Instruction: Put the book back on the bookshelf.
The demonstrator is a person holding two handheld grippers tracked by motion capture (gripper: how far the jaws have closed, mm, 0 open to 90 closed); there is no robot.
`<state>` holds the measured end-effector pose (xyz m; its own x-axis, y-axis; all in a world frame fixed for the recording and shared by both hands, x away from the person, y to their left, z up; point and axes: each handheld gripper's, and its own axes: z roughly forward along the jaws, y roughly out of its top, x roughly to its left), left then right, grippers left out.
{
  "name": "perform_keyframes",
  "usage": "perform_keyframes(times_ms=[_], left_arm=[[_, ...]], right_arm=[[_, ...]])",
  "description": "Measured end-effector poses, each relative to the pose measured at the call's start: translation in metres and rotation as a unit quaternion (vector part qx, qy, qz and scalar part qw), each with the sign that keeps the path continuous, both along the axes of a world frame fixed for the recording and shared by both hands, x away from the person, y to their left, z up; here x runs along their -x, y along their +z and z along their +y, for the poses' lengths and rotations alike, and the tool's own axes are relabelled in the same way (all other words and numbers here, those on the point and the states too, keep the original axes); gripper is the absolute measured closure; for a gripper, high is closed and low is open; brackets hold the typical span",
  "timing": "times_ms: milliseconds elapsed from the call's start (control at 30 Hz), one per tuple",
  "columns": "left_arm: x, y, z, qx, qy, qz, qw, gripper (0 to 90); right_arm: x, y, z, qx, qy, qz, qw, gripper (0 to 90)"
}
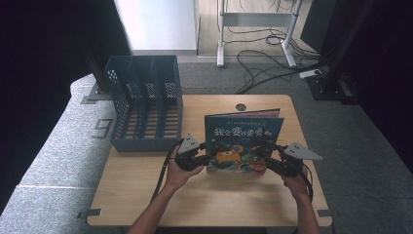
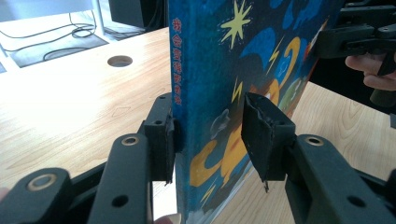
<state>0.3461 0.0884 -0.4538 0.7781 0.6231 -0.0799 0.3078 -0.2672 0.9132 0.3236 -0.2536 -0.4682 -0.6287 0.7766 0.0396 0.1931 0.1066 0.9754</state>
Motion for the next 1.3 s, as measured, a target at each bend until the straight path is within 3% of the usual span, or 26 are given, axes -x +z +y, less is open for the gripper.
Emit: perform_keyframes(times_ms=[400, 533, 733, 867, 1300], left_arm=[[0.003, -0.001, -0.003, 0.0, -0.006, -0.003, 1.0, 58.9], [0.006, -0.002, -0.005, -0.002, -0.014, -0.015, 0.9998, 58.9], [0.01, -0.002, -0.006, 0.002, -0.035, -0.023, 0.9991, 58.2], [0.011, -0.001, -0.01, 0.001, -0.036, -0.026, 0.999, 57.4], [0.016, 0.004, -0.012, -0.004, -0.03, -0.036, 0.9989, 60.8]], right_arm=[[-0.003, 0.001, -0.002, -0.002, -0.022, -0.003, 0.9997, 38.1], [-0.005, -0.001, -0.002, -0.003, -0.024, -0.007, 0.9997, 34.2], [-0.006, -0.002, -0.003, -0.002, -0.035, -0.015, 0.9993, 38.2], [-0.005, -0.002, -0.001, 0.007, -0.038, -0.015, 0.9991, 37.8], [-0.004, -0.002, 0.003, 0.001, -0.022, -0.013, 0.9997, 37.3]])
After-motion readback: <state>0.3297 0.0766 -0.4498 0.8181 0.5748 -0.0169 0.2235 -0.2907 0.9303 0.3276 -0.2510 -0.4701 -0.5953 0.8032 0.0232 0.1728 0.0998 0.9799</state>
